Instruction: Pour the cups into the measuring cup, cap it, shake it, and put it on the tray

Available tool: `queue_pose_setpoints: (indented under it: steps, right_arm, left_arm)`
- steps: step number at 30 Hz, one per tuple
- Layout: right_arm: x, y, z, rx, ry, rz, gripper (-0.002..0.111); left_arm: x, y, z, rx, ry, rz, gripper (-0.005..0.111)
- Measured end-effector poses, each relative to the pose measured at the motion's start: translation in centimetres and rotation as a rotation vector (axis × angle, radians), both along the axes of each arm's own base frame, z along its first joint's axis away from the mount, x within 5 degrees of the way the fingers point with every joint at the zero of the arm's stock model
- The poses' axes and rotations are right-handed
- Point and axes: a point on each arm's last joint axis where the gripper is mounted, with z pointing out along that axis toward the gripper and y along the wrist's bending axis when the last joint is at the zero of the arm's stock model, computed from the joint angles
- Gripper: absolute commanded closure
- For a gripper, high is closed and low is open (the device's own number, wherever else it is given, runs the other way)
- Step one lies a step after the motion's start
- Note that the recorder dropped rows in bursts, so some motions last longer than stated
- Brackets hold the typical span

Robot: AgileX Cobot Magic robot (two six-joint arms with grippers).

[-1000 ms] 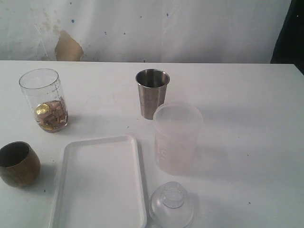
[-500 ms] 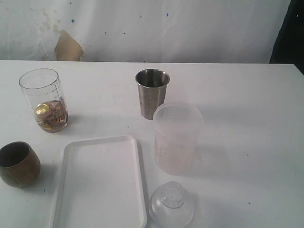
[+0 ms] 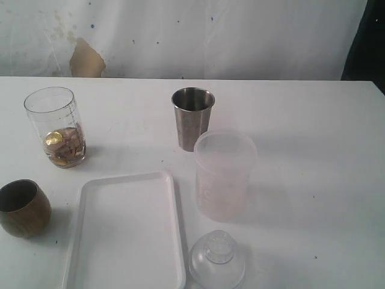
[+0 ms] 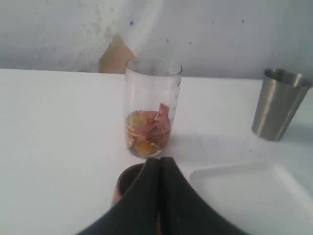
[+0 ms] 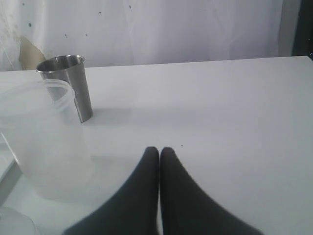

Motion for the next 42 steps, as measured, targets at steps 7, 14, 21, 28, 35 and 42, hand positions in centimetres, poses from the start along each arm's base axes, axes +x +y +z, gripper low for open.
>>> queue_pose_setpoints:
  steps: [7,14,21,28,35,42]
  right_arm:
    - [0.0,0.0,0.0,0.001,0.0,0.0,0.108]
    - [0.0,0.0,0.0,-0.004,0.002,0.001,0.108]
    - [0.0,0.0,0.0,-0.004,0.002,0.001,0.108]
    - [0.0,0.0,0.0,-0.004,0.002,0.001,0.108]
    - [0.0,0.0,0.0,-0.006,0.001,0.001,0.108]
    - [0.0,0.0,0.0,-0.006,0.001,0.001,0.108]
  left_arm:
    - [0.2,0.9,2.5,-0.398,-0.222,0.109,0.107]
    - [-0.2,1.4,4.9,-0.562,-0.337,0.126,0.107]
    - [0.3,0.5,13.0,-0.265,-0.387,0.046,0.107]
    - [3.8,-0.7,16.9,0.107,0.023,-0.037,0.107]
    - [7.6,-5.1,16.8,0.212,0.348,-0.448,0.107]
    - [10.2,-12.5,13.8,0.306,0.593,-0.977,0.107]
